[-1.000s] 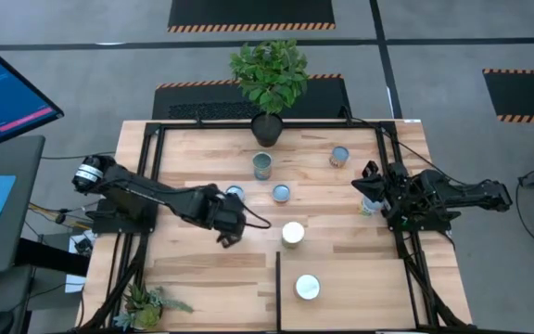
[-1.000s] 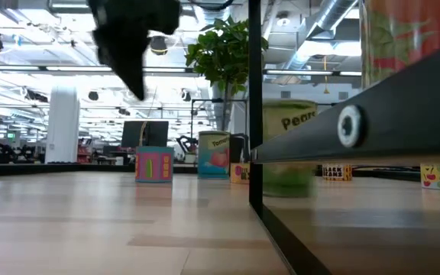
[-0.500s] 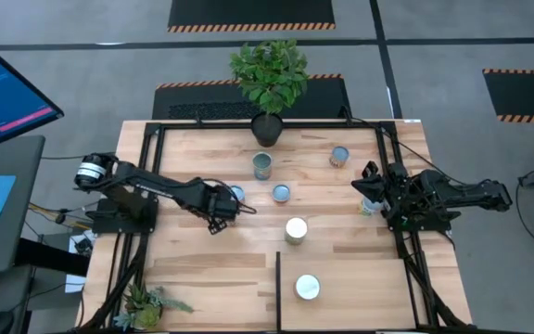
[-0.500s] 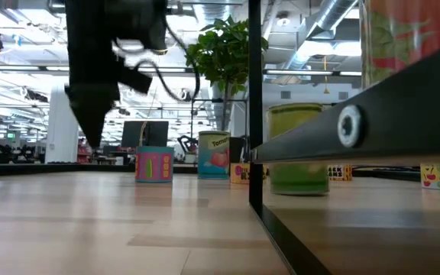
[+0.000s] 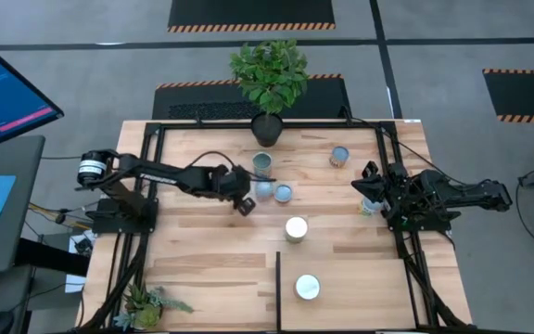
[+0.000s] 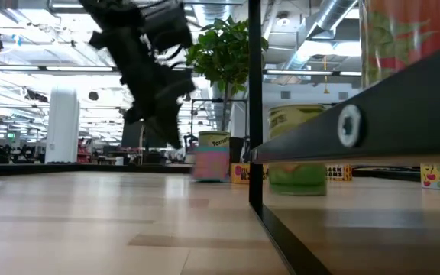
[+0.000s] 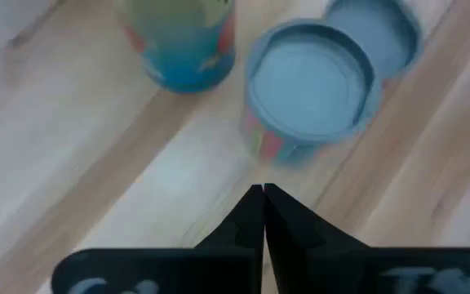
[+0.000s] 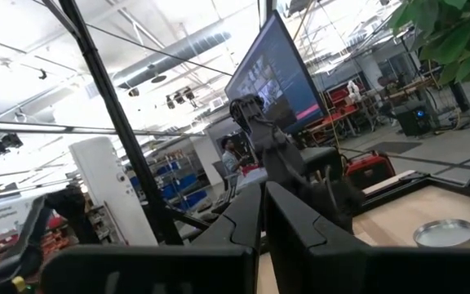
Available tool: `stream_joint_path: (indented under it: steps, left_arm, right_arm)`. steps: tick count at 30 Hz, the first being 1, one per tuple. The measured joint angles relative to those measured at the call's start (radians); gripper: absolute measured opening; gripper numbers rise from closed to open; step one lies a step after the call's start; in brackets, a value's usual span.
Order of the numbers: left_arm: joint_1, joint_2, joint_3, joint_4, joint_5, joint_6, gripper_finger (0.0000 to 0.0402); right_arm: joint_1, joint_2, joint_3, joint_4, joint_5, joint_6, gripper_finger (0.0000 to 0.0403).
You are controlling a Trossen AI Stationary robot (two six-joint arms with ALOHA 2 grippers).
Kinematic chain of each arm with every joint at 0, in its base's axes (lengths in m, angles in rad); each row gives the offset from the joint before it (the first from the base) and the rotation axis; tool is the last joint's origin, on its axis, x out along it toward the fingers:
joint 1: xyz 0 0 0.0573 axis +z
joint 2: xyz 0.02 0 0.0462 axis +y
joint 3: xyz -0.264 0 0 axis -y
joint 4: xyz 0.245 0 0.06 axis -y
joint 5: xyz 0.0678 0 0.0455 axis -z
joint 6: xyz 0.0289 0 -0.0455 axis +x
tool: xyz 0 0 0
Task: Pick and place cans onto a shelf
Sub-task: Move the cans to the middle right of the table
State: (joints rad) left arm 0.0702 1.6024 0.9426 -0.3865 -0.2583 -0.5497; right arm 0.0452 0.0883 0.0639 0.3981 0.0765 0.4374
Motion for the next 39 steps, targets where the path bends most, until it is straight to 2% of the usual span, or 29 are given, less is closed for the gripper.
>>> stream_joint_path:
  steps: [4, 7, 11, 14, 22, 31, 35, 39]
  left_arm:
    - [-0.046, 0.000, 0.084, -0.301, -0.031, 0.007, 0.0000]
    - [-0.064, 0.000, 0.100, -0.433, -0.162, -0.030, 0.0000]
    - [-0.024, 0.004, 0.100, -0.419, -0.386, -0.100, 0.0000]
    - [0.036, 0.011, 0.100, -0.370, -0.458, -0.122, 0.0000]
    - [0.187, 0.114, 0.100, -0.001, -0.404, 0.033, 0.0000]
    - [0.210, 0.236, 0.145, 0.306, -0.153, 0.113, 0.0000]
    - [0.198, 0.269, 0.229, 0.291, -0.087, 0.160, 0.0000]
    - [0.175, 0.263, 0.285, 0.159, -0.138, 0.167, 0.0000]
  right_arm:
    - [0.000, 0.000, 0.000, 0.000, -0.002, 0.000, 0.0046]
    - [0.000, 0.000, 0.000, 0.000, -0.002, 0.000, 0.0046]
    - [0.000, 0.000, 0.000, -0.001, -0.001, 0.000, 0.0046]
    - [0.000, 0.000, 0.000, -0.001, -0.001, 0.000, 0.0046]
    - [0.000, 0.000, 0.000, 0.000, 0.001, 0.000, 0.0046]
    - [0.000, 0.000, 0.000, 0.002, 0.001, 0.000, 0.0046]
    - [0.000, 0.000, 0.000, -0.001, 0.000, 0.000, 0.0046]
    - [0.001, 0.000, 0.000, -0.001, -0.001, 0.000, 0.0046]
